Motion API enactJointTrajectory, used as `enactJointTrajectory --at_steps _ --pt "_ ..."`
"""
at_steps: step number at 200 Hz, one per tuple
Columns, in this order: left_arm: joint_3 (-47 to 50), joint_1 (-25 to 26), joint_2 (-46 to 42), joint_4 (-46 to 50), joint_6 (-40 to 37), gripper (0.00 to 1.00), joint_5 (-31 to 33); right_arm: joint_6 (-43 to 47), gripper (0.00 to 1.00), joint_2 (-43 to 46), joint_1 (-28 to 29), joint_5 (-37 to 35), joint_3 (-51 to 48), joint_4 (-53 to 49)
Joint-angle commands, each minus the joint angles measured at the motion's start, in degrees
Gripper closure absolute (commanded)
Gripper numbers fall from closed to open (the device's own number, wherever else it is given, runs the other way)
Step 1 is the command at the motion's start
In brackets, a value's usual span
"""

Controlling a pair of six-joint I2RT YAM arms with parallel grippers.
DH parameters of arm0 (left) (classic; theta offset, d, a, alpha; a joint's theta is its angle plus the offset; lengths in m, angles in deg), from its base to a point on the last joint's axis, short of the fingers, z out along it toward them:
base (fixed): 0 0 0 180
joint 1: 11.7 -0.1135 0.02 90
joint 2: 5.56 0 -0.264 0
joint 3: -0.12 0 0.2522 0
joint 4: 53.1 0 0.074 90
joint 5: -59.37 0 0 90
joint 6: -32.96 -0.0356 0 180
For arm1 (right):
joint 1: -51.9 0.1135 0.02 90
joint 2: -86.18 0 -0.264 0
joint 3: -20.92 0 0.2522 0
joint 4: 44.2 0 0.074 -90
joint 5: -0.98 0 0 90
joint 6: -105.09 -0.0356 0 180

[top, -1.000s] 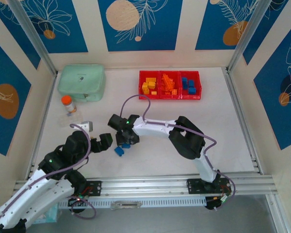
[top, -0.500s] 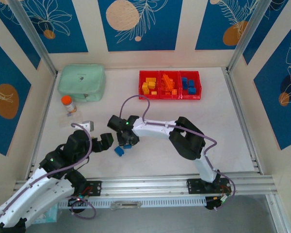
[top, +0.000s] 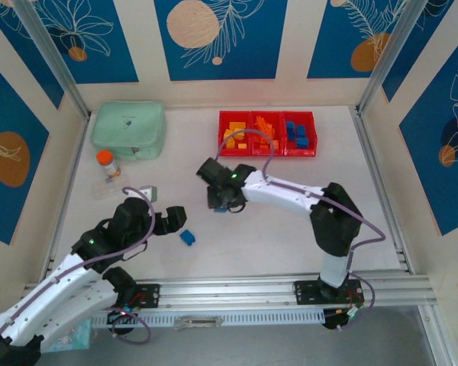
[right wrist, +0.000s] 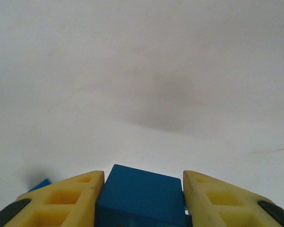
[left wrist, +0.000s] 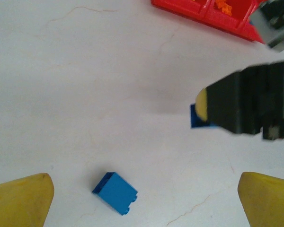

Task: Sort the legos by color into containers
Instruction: Place the lego in the container.

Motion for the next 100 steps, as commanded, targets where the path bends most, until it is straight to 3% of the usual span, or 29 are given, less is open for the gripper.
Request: enactJointTrajectory --at_steps 1,54,100 --pt "-2.21 -0.37 3.37 -7.22 -1.16 0.01 -4.25 3.28 0.61 4.22 -5.49 -2.66 -2.04 -0.98" --pt "-6.65 -0.06 16.96 -17.07 -2.99 0.01 -9.51 9.68 0.61 7.57 -21.47 -2.84 -0.65 1.57" --pt "-11.62 0.68 28.15 -23.47 -3.93 0.01 -12.62 14.07 0.61 3.26 -33.92 -2.72 5.32 5.90"
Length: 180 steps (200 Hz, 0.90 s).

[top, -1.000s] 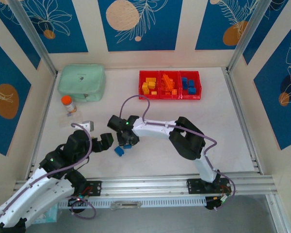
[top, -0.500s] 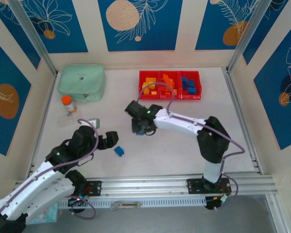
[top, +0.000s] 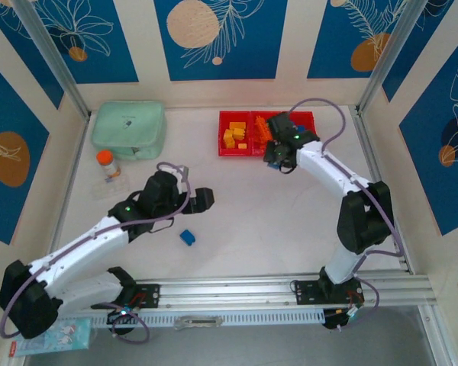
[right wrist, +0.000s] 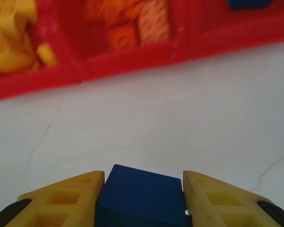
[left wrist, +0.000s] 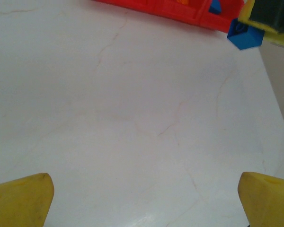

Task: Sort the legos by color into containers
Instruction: Place the lego in the container.

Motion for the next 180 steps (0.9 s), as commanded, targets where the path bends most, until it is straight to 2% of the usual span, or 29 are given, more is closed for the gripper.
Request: enactJointTrajectory --at_steps 1,41,98,137,156,180 --pt "-3.54 0.40 3.96 -5.88 -1.57 0.01 -3.23 3.89 0.61 -2.52 -4.48 -0.57 4.81 3.56" --pt "-8.02 0.40 11.08 -8.31 -2.61 0.01 -3.68 6.74 0.61 -13.57 -11.38 0.63 17.97 2.53" --pt "-13.00 -0.33 17.17 -8.79 -4.44 0.01 -2.76 8.02 0.60 -29.39 -14.93 -3.88 35.06 -0.40" --pt "-13.74 -1.45 18.12 -8.82 -4.89 0.01 -3.14 8.33 0.42 -35.20 -16.34 -2.91 42.29 -3.27" --pt "-13.85 -2.11 17.70 -7.96 -5.10 0.01 -2.93 9.02 0.33 -34.79 -16.02 -2.12 42.56 -3.22" --pt "-12.80 -2.50 16.07 -8.04 -5.05 0.01 -2.66 9.40 0.28 -32.51 -14.65 -1.15 41.03 -3.07"
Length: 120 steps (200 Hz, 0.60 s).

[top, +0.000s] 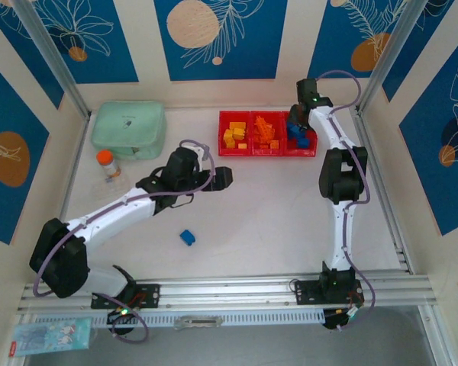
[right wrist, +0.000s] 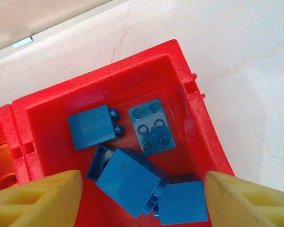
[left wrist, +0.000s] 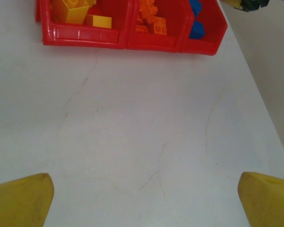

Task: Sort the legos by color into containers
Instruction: Place the lego in the container, then pick up the lego from the bottom-center of the table.

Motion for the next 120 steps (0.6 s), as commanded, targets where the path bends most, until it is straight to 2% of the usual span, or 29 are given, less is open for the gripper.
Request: enactJointTrajectory --at_steps 1,62,120 --pt "-0.92 -0.86 -1.83 0.11 -1.35 0.01 -0.51 1.02 0.28 2.72 1.48 0.58 0.54 -1.27" --pt "4.44 -1.78 -11.14 4.15 -0.96 0.01 1.23 1.18 0.19 16.10 11.03 0.04 -14.40 1.07" --pt "10.94 -2.62 -24.82 14.46 0.42 0.01 4.33 -0.35 0.14 30.23 24.40 5.60 -33.01 3.58"
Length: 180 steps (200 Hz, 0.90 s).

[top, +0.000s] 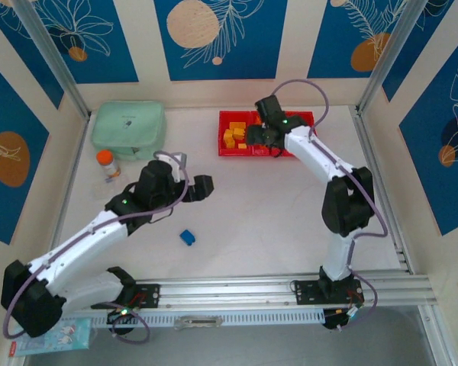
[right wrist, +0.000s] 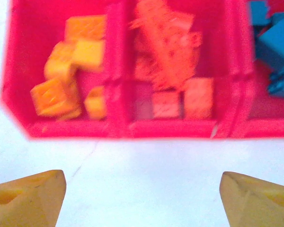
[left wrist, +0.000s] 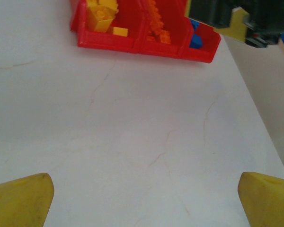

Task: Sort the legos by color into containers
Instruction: Pick up the lego from the bottom-center of the table.

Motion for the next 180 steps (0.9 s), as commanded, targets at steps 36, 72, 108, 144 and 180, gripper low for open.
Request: enactJointTrajectory --at_steps 36,72,108,144,180 --pt "4.77 -0.94 -14.74 15.38 2.15 0.01 5.42 -1.17 0.14 8.85 14.94 7.87 -13.46 2.76" --pt "6.17 -0.94 -24.43 25.81 5.96 0.01 9.88 -1.97 0.17 9.46 26.25 12.31 -19.37 7.22" --pt "6.14 -0.94 -30.76 33.19 8.41 0.01 13.18 -1.95 0.23 4.95 33.89 16.62 -20.34 11.77" --pt "5.26 -0.94 -31.56 36.93 9.25 0.01 14.54 -2.01 0.25 0.28 37.98 16.55 -19.33 13.94" --pt "6.06 -0.94 -31.56 36.28 9.83 0.01 14.65 -0.88 0.31 -4.82 40.63 14.01 -17.39 14.43"
